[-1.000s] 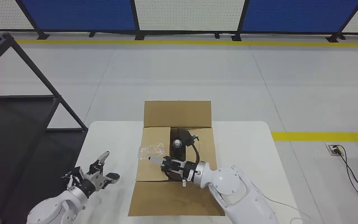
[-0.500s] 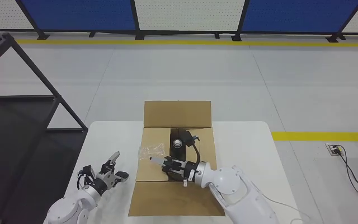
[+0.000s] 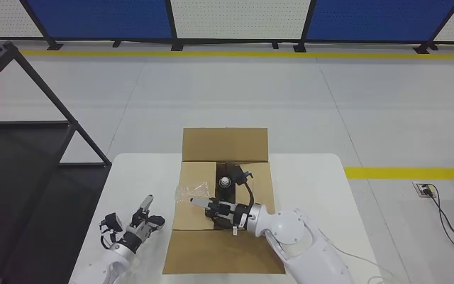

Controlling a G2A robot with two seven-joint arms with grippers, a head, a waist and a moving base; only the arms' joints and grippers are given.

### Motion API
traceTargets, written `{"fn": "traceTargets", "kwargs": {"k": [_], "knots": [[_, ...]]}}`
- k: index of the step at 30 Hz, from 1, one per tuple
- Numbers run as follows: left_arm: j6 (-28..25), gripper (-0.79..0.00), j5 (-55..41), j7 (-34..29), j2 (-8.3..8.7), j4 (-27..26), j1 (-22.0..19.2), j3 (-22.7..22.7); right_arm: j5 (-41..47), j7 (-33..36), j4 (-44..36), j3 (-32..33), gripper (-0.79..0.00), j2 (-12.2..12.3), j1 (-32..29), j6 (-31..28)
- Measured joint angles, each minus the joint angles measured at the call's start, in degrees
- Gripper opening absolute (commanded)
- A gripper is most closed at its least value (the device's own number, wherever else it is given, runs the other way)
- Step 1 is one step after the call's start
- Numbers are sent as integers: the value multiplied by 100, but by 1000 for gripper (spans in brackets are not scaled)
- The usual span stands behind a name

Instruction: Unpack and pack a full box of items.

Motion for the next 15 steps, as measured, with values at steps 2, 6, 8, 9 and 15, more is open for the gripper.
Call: {"fn": "traceTargets", "kwargs": {"k": [2, 6, 8, 9, 15], "knots": [[-199, 0, 113, -16, -5, -3, 29, -8, 9, 4, 18, -4, 0, -5, 15, 0], [-559, 0, 664, 218, 9, -116, 138, -134, 28, 10, 56, -12, 0, -16, 45, -1], [-635, 0, 1260, 617, 17, -225, 217, -167, 32, 12, 69, -13, 0, -19, 55, -1], [-629, 0, 1738, 935, 21, -309, 278, -172, 35, 10, 76, -12, 0, -21, 60, -2], [-288, 0, 3930, 2264, 8, -620, 515, -58, 34, 18, 94, -18, 0, -32, 87, -26]]}}
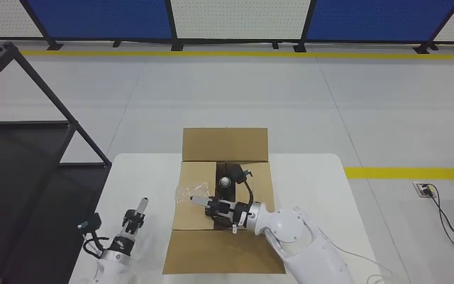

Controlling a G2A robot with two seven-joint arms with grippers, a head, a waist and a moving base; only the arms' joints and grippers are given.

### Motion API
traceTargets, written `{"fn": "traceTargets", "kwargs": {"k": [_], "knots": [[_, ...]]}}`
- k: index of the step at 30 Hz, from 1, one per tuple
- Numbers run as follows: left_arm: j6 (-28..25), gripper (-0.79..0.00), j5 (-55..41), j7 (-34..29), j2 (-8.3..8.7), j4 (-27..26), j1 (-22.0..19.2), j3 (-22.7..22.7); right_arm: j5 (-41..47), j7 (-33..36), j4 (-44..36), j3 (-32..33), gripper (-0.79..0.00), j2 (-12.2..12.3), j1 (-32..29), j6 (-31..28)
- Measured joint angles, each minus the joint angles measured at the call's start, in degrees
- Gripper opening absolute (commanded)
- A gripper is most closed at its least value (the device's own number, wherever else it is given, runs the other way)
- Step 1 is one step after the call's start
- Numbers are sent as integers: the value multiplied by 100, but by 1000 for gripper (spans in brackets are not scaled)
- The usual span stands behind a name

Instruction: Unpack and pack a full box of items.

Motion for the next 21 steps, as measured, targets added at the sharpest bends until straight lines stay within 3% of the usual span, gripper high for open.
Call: {"fn": "traceTargets", "kwargs": {"k": [8, 18, 21], "knots": [[290, 0, 2184, 1458, -38, 51, 111, 87, 0, 14, 32, -27, 0, -18, 32, -33], [277, 0, 2189, 1496, -42, 57, 119, 98, -11, -2, 23, -48, 0, -35, 29, -37], [334, 0, 2597, 1379, -30, 79, 135, 71, -27, 14, 4, -56, 0, -38, 29, -27]]}}
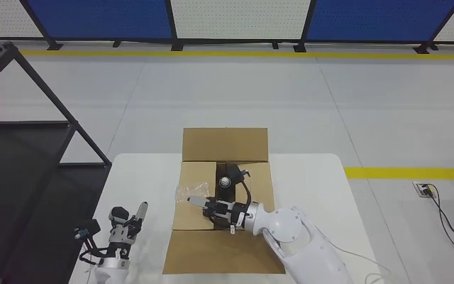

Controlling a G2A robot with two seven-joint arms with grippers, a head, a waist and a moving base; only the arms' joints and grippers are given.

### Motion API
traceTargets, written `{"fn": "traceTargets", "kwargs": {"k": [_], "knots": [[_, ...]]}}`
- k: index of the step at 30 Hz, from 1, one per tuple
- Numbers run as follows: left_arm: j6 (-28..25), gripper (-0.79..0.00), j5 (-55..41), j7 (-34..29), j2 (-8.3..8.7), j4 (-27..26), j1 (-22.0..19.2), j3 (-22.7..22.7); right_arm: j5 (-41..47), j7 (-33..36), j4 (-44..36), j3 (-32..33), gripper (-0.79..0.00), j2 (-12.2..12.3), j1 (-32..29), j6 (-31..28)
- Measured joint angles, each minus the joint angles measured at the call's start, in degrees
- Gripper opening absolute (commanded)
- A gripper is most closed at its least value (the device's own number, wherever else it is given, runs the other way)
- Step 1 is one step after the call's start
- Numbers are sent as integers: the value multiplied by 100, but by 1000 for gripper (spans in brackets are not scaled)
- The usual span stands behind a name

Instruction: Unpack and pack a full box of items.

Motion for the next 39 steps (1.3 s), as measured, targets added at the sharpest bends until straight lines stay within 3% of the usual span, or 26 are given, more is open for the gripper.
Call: {"fn": "traceTargets", "kwargs": {"k": [8, 15, 20, 27, 39], "knots": [[290, 0, 2086, -8, 86, -3, 30, -189, -20, 6, -35, -1, 0, -5, -23, 9], [64, 0, 3816, -192, 172, 311, -167, -264, -20, -15, -43, 26, 0, -3, -85, -20], [-60, 0, 3866, -95, 123, 642, -475, -99, -18, -32, -74, 52, 0, 1, -132, -15], [354, 0, 3048, 338, -114, 1092, -950, 455, -26, -50, -112, 69, 0, 2, -176, 1], [348, 0, 3260, 400, -266, 1328, -1234, 867, -4, -29, -53, 75, 0, -9, -159, -35]]}}
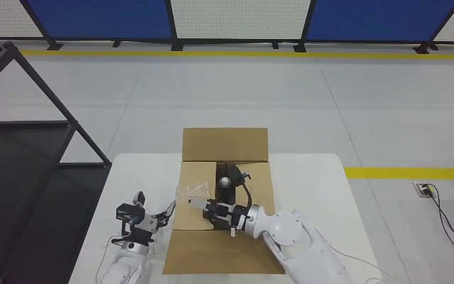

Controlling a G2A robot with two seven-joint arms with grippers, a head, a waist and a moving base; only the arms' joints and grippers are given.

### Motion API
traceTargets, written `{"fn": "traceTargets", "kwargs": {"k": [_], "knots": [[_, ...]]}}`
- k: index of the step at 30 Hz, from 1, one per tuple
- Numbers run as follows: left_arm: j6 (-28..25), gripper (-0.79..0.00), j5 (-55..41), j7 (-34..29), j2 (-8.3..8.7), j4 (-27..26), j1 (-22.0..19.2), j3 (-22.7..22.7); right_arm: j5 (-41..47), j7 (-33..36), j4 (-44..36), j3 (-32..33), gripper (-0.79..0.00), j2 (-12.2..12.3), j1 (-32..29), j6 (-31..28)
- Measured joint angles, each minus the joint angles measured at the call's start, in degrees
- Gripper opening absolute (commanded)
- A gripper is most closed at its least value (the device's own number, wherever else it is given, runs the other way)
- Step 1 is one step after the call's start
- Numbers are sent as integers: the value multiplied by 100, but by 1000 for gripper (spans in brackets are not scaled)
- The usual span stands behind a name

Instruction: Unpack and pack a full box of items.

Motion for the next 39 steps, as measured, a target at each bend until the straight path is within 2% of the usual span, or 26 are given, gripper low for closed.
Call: {"fn": "traceTargets", "kwargs": {"k": [8, 14, 24, 27, 31, 39], "knots": [[-180, 0, 202, 57, -6, 36, 53, -73, 10, 3, 54, 12, 0, -6, 18, -31], [-96, 0, -31, 292, -9, -66, 249, -342, 35, 1, 112, 6, 0, -17, 35, -37], [-244, 0, -97, 220, 17, -116, 492, -716, 73, 17, 229, -23, 0, -43, 123, -75], [-442, 0, 23, 107, 23, -172, 527, -701, 80, 26, 261, -34, 0, -52, 149, -89], [-253, 0, 411, 72, -4, -133, 462, -558, 86, 25, 283, -40, 0, -60, 170, -94], [-243, 0, 735, -10, -79, 197, 158, -264, 67, 22, 268, 2, 0, -53, 128, -82]]}}
